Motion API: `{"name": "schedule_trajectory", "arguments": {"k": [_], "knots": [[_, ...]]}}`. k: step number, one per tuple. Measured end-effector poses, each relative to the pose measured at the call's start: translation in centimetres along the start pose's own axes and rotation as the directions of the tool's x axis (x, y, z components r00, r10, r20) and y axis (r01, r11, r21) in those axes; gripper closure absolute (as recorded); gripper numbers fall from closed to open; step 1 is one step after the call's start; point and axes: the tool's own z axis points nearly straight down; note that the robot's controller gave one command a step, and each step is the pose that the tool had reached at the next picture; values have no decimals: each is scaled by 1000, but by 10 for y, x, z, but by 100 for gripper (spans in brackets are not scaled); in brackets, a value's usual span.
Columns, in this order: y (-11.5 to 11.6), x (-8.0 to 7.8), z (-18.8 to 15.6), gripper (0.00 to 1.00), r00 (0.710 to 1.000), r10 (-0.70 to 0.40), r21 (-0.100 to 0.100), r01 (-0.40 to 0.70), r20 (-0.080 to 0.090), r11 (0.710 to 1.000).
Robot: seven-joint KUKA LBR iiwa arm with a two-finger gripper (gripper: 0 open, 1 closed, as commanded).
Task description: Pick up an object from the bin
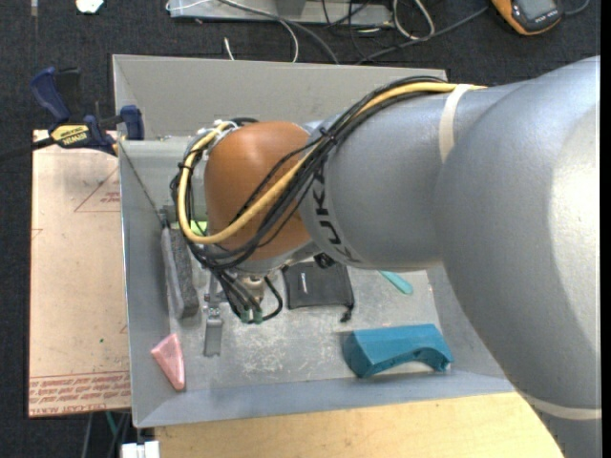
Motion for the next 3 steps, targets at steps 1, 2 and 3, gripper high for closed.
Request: {"name": "schedule_trajectory", "arguments": {"k": [1,2,3], "knots": [[-1,-2,-4,0,1000,4,-2,-4,7,1000],[-35,-36,45,0,996,-94,-2,94,9,996],[-51,-49,69,0,998,63,-6,-63,10,998]]}}
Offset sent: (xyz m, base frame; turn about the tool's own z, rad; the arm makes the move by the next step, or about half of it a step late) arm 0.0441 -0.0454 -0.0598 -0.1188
